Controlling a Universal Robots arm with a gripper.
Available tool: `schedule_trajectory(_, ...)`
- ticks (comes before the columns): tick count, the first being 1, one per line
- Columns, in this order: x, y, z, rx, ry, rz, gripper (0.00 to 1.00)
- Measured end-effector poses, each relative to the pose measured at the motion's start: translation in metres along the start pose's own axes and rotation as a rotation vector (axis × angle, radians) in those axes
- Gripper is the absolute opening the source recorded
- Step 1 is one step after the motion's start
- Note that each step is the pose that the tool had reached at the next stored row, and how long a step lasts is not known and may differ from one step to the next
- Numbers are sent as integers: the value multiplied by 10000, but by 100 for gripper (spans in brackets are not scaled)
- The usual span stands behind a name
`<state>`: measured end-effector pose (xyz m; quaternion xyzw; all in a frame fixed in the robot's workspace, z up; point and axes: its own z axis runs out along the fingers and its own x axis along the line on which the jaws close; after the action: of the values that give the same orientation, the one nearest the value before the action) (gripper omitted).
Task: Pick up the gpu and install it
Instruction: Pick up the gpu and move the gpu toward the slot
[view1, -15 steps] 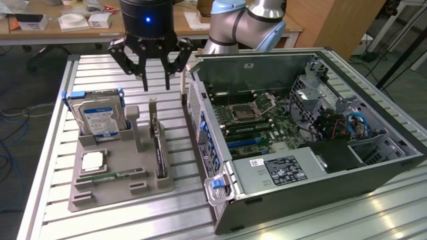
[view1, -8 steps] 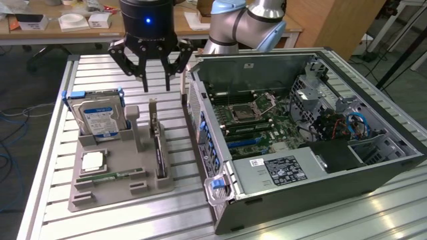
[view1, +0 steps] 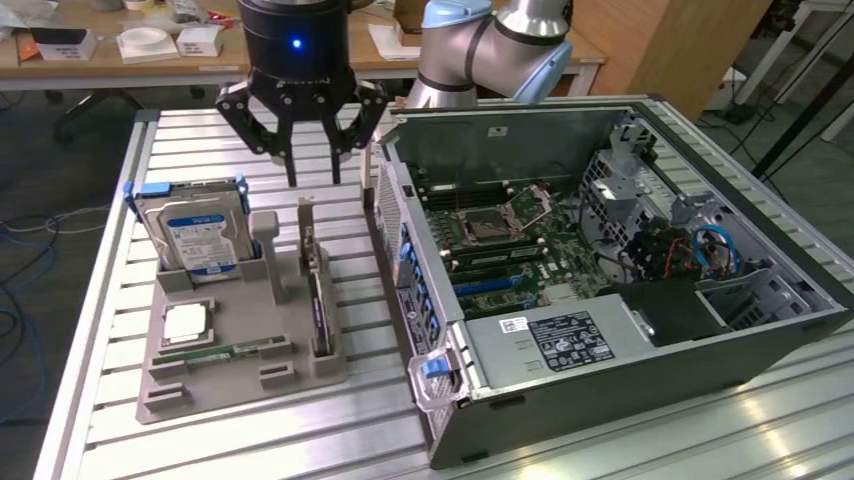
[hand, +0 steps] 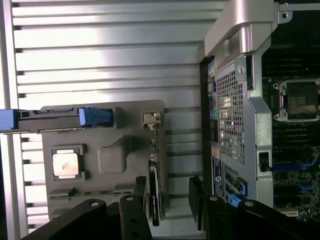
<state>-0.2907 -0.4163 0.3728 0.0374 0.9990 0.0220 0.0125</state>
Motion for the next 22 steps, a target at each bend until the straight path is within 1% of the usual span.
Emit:
schedule_trajectory(7,-2,-32,-1,0,0,1,47)
schedule_trajectory(15,-2,-33,0,2,2,0,47)
schedule_trajectory(22,-2,-35,36,-1,0,0,47)
